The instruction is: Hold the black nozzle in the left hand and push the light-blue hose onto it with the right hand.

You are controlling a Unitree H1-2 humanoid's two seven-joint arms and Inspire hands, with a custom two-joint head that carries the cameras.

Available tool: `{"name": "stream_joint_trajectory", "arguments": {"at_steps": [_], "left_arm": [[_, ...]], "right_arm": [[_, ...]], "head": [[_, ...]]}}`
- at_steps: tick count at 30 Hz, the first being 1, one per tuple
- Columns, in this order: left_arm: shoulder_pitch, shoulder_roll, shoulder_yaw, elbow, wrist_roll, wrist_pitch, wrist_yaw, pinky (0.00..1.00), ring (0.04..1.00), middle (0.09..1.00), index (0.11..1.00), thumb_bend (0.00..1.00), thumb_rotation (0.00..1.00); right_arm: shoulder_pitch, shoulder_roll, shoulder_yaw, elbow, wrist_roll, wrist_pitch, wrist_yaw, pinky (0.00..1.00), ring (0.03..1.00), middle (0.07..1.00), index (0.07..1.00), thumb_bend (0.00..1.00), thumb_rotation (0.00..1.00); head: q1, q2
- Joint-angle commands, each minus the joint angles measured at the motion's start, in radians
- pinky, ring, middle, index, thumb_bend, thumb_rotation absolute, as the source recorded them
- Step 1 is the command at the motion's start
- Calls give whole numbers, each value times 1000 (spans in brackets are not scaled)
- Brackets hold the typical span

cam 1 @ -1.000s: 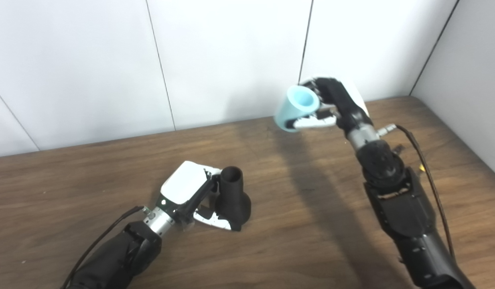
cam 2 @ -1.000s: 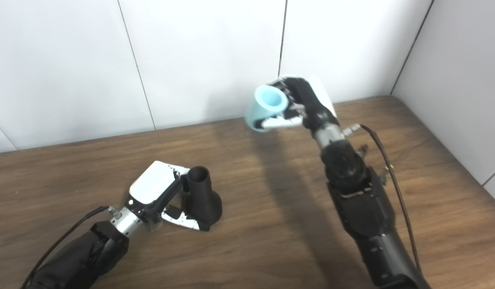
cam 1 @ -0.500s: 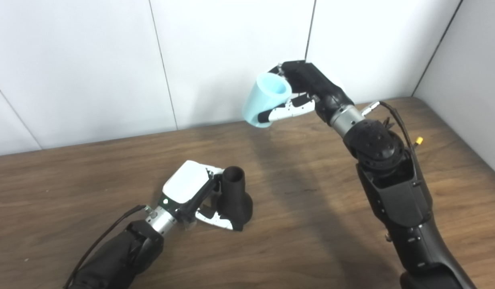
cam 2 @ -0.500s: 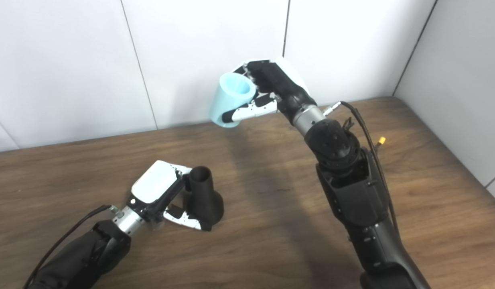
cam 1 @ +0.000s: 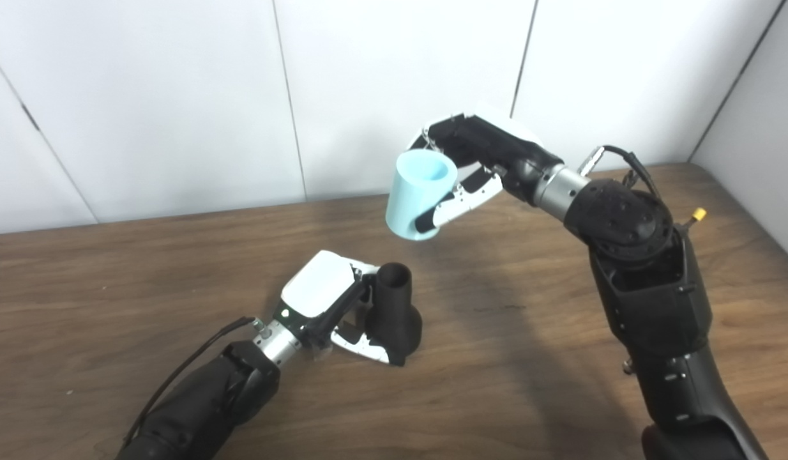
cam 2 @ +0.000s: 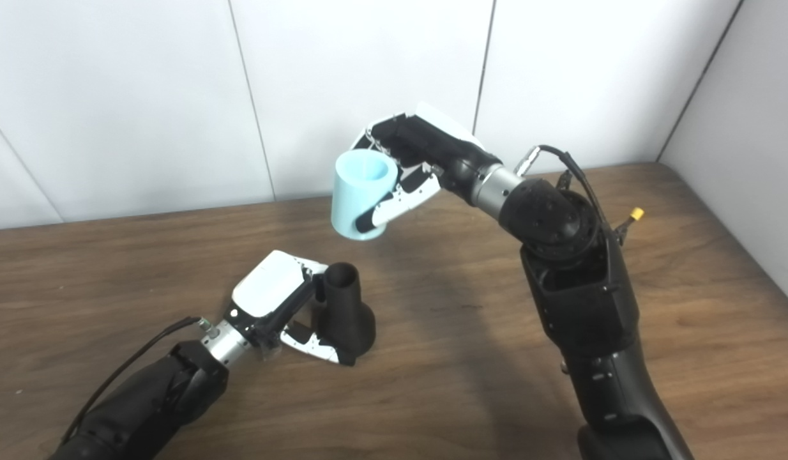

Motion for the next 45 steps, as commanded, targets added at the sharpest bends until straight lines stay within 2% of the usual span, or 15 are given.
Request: {"name": "stream_joint_trajectory", "arguments": {"at_steps": [1,4,8,13,22,26,37,41,45], "left_arm": [[201,-5,-79,111,68,53,-124,282,388,428,515,499,0],[199,-9,-78,119,65,50,-124,286,390,428,514,500,0],[195,-12,-80,124,73,54,-118,294,390,428,516,500,0],[196,-14,-81,131,79,44,-96,274,389,426,512,500,0],[201,-12,-81,128,79,39,-95,293,385,431,517,500,0],[204,-9,-81,122,76,39,-102,297,384,429,521,499,0],[206,-7,-80,117,77,40,-97,292,387,429,517,499,0],[210,-4,-80,100,75,44,-113,294,385,427,521,499,0],[211,-4,-80,97,70,43,-122,320,387,434,529,498,0]], "right_arm": [[-82,25,-44,-68,-42,-4,58,305,403,482,520,517,0],[-81,59,-71,-69,-71,-4,103,304,401,483,520,517,0],[-70,58,-40,-68,-109,-4,121,326,412,483,514,518,0],[-49,108,-61,-83,-192,-4,172,356,435,480,498,521,0],[-13,146,-63,-100,-238,-4,215,372,435,472,504,521,0],[0,147,-63,-90,-228,-4,211,351,422,483,508,519,0],[25,88,-10,-80,-213,-5,198,344,415,470,520,519,0],[34,106,-26,-82,-213,-4,220,331,407,471,528,518,0],[40,94,0,-75,-188,-5,194,315,400,474,532,516,0]], "head": [[-1,0],[7,4],[11,6],[16,10],[26,19],[28,24],[31,36],[34,41],[36,48]]}}
